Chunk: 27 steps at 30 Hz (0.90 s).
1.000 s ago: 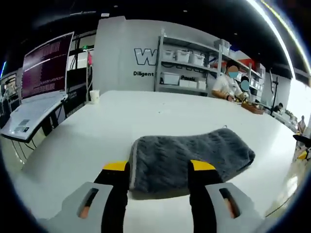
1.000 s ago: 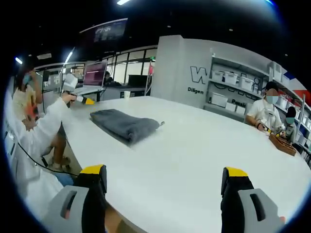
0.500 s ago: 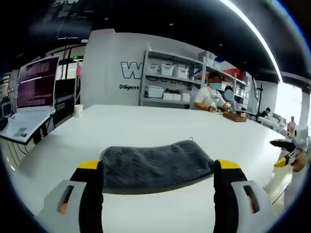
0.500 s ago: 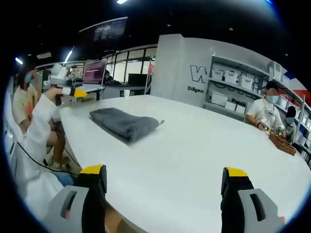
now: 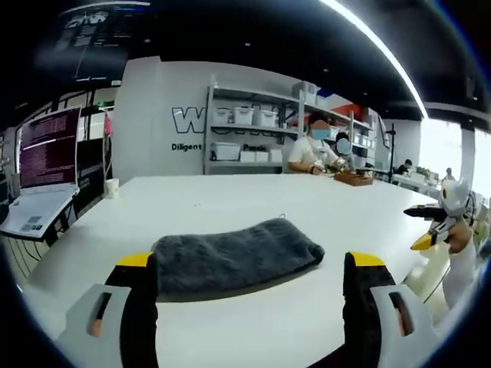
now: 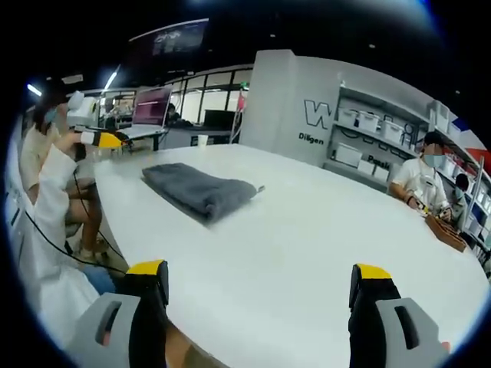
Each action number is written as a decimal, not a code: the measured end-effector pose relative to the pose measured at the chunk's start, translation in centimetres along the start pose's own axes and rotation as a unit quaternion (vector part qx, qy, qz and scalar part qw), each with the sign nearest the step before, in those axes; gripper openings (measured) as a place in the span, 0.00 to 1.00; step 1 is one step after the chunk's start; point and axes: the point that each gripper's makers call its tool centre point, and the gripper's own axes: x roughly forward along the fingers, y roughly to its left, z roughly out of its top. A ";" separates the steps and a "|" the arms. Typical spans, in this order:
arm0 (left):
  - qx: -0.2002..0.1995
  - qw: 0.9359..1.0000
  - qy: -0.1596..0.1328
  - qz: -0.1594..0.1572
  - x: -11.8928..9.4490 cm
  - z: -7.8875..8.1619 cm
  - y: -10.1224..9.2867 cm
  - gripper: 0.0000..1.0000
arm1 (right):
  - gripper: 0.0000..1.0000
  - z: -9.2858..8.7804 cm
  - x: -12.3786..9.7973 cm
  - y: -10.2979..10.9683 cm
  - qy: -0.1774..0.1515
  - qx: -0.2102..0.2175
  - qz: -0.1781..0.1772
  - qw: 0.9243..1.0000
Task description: Open the folded towel by lifting each exposed corner and separating the folded layers until the towel lies flat within the target outline without major curled edges
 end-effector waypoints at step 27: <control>-0.025 0.996 0.058 0.063 -3.2 -4.9 8.7 1.00 | 0.99 14.9 17.9 19.4 -0.032 -0.157 0.185 0.970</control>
